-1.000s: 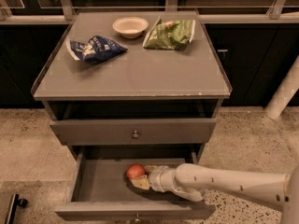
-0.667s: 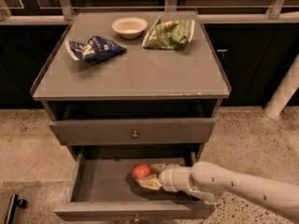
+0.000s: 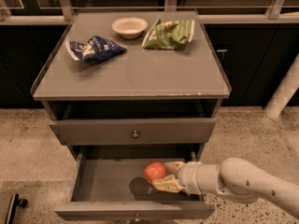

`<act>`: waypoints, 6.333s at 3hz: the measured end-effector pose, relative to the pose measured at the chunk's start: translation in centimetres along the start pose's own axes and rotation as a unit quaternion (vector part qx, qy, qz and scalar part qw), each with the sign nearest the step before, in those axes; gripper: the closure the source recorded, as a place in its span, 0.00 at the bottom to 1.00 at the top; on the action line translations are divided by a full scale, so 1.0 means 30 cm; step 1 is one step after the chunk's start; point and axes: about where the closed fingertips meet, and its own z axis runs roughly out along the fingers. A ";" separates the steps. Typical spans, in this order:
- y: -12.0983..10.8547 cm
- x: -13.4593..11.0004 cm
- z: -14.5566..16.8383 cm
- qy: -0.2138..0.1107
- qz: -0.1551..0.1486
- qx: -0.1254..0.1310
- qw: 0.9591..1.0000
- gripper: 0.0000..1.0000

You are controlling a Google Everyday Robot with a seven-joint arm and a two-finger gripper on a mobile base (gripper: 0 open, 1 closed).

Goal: Pick apple from middle drawer and place on counter

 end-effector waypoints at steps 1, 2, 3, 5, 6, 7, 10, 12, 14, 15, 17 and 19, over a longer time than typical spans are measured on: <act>0.015 -0.128 -0.160 0.001 -0.032 0.028 0.999 1.00; 0.017 -0.128 -0.153 0.001 -0.032 0.022 0.999 1.00; 0.041 -0.216 -0.200 0.008 -0.060 0.006 0.998 1.00; 0.134 -0.530 -0.418 0.055 -0.153 0.029 0.986 1.00; 0.183 -0.669 -0.529 0.066 -0.197 0.055 0.977 1.00; 0.251 -0.814 -0.623 0.070 -0.242 0.079 0.964 1.00; 0.168 -0.908 -0.596 0.050 -0.279 0.070 0.956 1.00; -0.014 -1.123 -0.598 0.052 -0.328 0.062 0.941 1.00; -0.195 -1.158 -0.545 0.033 -0.295 0.069 0.952 1.00; -0.275 -1.165 -0.513 0.037 -0.276 0.078 0.957 1.00; -0.399 -1.178 -0.475 0.041 -0.240 0.120 0.962 1.00; -0.400 -1.181 -0.475 0.040 -0.239 0.121 0.963 0.59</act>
Offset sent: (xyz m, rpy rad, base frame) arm -0.0041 -0.0145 0.0462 -0.0311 -0.0511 -0.0090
